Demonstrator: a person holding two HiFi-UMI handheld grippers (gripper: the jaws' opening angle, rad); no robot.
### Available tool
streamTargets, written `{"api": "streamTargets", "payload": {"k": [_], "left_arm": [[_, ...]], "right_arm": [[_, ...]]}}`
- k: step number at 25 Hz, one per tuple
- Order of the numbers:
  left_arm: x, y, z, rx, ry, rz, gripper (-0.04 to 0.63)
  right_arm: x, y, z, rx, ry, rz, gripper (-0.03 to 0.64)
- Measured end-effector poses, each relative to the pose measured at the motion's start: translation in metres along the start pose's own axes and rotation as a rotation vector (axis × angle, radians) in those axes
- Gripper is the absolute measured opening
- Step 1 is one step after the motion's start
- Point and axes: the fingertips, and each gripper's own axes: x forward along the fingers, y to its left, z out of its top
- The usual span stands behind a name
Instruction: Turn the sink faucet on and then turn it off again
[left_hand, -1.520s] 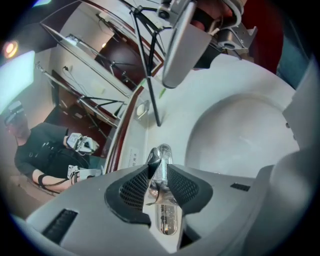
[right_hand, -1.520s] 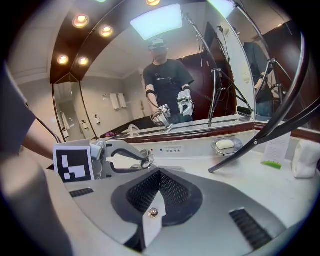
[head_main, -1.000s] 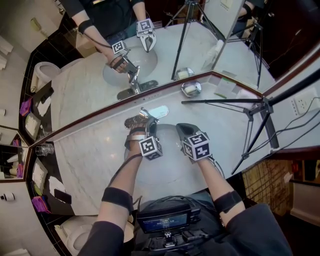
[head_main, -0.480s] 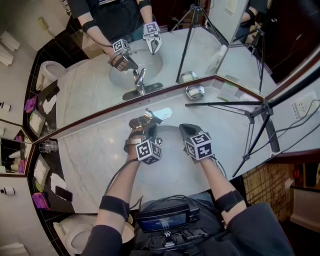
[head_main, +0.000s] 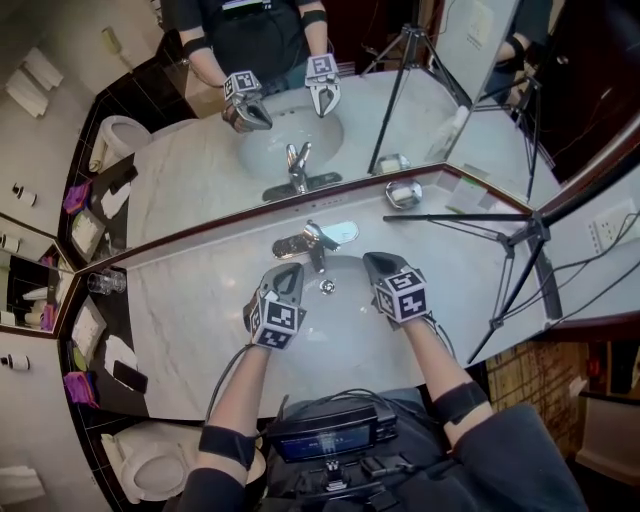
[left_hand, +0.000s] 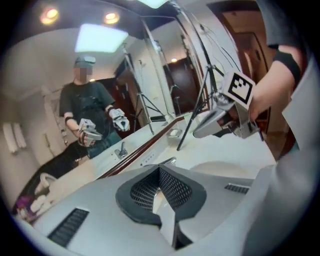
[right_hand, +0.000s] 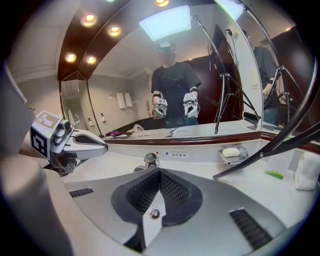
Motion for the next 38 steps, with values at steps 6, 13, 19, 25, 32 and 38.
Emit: {"api": "streamTargets", "payload": {"k": [6, 13, 19, 25, 32, 38], "left_arm": [[-0.043, 0.022, -0.015, -0.275, -0.059, 0.039, 0.001], [-0.078, 0.054, -0.051, -0.571, -0.114, 0.115, 0.001], [-0.086, 0.056, -0.063, -0.597, -0.113, 0.155, 0.001], [-0.084, 0.053, -0.069, -0.590, -0.103, 0.161, 0.001], [-0.079, 0.050, -0.069, -0.582, -0.093, 0.147, 0.001], [-0.075, 0.051, -0.070, -0.571, -0.084, 0.147, 0.001]], "right_arm": [[0.003, 0.007, -0.001, -0.035, 0.015, 0.023, 0.020], [0.005, 0.018, -0.005, -0.119, 0.033, 0.055, 0.020], [0.006, 0.019, -0.012, -0.192, 0.052, 0.049, 0.020], [0.007, 0.027, -0.013, -0.367, 0.075, 0.007, 0.021], [0.031, 0.029, -0.025, -0.752, 0.131, -0.049, 0.063], [0.056, 0.041, -0.021, -1.046, 0.166, -0.042, 0.166]]}}
